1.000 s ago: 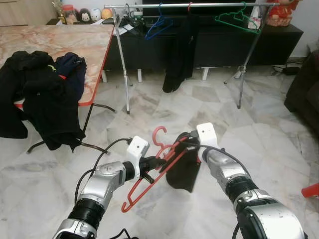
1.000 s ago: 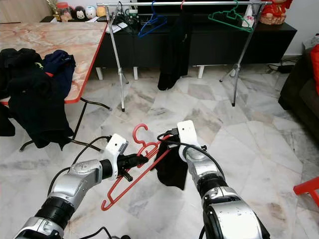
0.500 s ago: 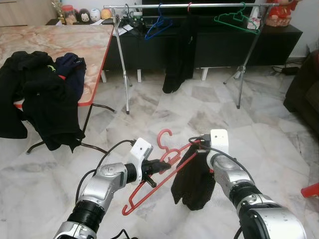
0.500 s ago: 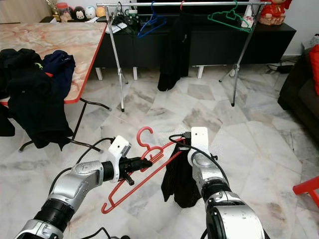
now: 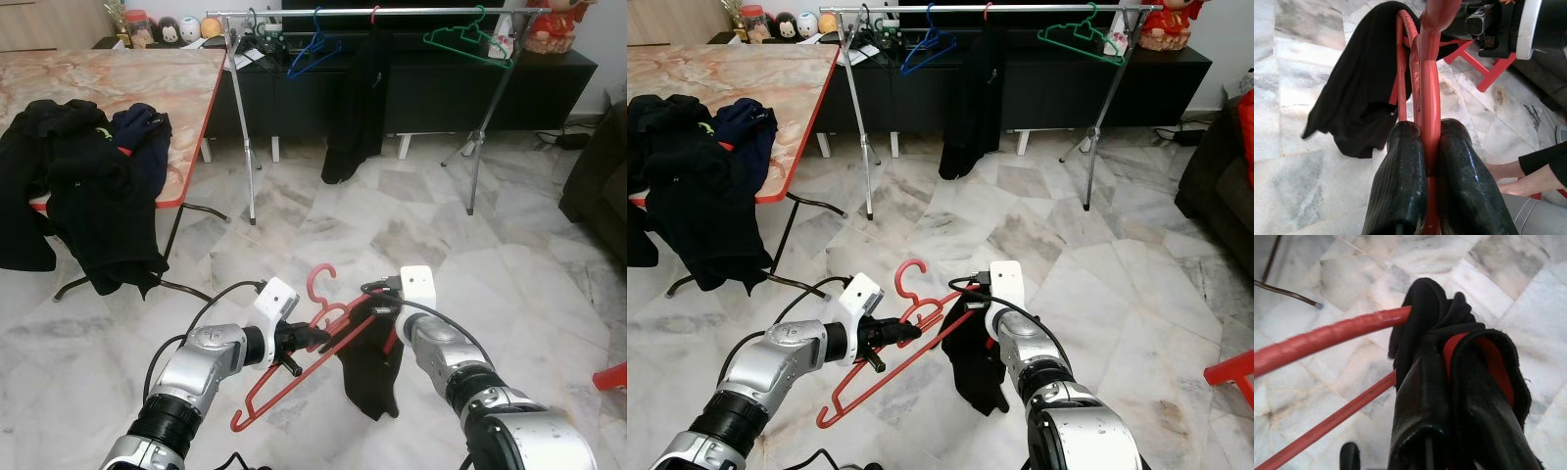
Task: Hang hanger
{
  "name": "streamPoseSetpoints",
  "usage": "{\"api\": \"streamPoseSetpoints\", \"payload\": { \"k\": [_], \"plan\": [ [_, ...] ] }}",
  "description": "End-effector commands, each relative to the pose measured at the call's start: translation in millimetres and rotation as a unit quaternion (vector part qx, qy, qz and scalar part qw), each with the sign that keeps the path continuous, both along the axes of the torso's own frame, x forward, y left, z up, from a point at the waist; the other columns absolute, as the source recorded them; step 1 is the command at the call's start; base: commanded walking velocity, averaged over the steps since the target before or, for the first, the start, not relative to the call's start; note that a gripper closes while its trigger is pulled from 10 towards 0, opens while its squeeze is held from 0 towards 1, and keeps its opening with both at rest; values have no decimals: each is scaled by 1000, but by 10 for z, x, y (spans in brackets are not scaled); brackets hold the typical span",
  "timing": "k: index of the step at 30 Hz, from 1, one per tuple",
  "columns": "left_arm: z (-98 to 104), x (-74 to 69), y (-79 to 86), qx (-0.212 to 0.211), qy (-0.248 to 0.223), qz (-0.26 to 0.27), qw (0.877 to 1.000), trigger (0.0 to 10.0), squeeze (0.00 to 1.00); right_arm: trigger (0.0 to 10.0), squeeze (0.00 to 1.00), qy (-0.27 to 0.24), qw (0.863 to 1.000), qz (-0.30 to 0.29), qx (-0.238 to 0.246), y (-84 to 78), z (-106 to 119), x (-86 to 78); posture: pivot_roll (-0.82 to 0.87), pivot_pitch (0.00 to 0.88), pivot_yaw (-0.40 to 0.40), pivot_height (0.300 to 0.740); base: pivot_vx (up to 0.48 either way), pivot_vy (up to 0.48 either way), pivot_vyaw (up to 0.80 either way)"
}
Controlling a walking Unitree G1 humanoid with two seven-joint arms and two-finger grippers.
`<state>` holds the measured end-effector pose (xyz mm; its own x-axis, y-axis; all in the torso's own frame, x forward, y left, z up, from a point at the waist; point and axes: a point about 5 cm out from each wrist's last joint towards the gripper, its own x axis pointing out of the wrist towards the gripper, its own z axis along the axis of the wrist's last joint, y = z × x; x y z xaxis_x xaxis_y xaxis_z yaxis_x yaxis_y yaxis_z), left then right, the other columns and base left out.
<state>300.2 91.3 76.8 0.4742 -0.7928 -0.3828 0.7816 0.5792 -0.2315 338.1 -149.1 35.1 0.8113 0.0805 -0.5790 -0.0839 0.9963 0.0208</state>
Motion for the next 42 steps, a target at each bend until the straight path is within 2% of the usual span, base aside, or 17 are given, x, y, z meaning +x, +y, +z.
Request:
{"api": "streamPoseSetpoints", "payload": {
  "k": [1, 6, 7, 9, 12, 13, 17, 21, 26, 30, 38, 42],
  "plan": [
    [34, 5, -57, -10, -5, -5, 1000, 10000, 0, 10000, 0, -11, 1000, 16, 10, 24, 17, 9, -49, 15, -24, 740, 0, 0, 0],
    [42, 2, -68, -17, -5, -9, 1000, 10000, 0, 10000, 0, -50, 998, 35, 24, -65, 161, 90, -52, 16, -24, 740, 0, 0, 0],
    [55, -2, -68, -21, -6, -13, 1000, 10000, 0, 10000, 0, -79, 996, 22, 20, -145, 266, 141, -55, 16, -23, 740, 0, 0, 0],
    [59, -6, -68, -23, -6, -14, 1000, 10000, 0, 10000, 0, -91, 996, 10, 19, -184, 315, 163, -55, 16, -23, 740, 0, 0, 0],
    [63, -11, -62, -24, -8, -15, 1000, 10000, 0, 10000, 0, -121, 990, -72, -1, -355, 452, 219, -62, 16, -21, 740, 0, 0, 0],
    [63, -14, -57, -24, -8, -15, 1000, 10000, 0, 10000, 0, -124, 985, -121, 3, -456, 489, 228, -60, 15, -21, 740, 0, 0, 0],
    [78, -36, -52, -30, -7, -24, 999, 10000, 0, 10000, 0, -113, 976, -182, 40, -541, 488, 232, -57, 14, -22, 740, 0, 0, 0],
    [99, -58, -56, -39, -7, -35, 999, 10000, 0, 10000, 0, -106, 978, -171, 49, -469, 482, 252, -57, 14, -22, 740, 0, 0, 0],
    [172, -77, -92, -58, -15, -58, 997, 10000, 0, 10000, 0, -91, 984, -143, 52, -274, 469, 279, -49, 11, -27, 740, 0, 0, 0],
    [200, -98, -111, -63, -17, -71, 995, 10000, 0, 10000, 0, -77, 985, -145, 54, -214, 424, 268, -45, 8, -27, 740, 0, 0, 0],
    [210, -141, -113, -60, -15, -85, 994, 10000, 0, 10000, 0, -65, 985, -157, 38, -211, 424, 286, -32, 6, -30, 740, 0, 0, 0],
    [208, -135, -116, -57, -16, -82, 995, 10000, 0, 10000, 0, -65, 979, -188, 36, -248, 461, 307, -28, 6, -30, 740, 0, 0, 0]
  ]
}}
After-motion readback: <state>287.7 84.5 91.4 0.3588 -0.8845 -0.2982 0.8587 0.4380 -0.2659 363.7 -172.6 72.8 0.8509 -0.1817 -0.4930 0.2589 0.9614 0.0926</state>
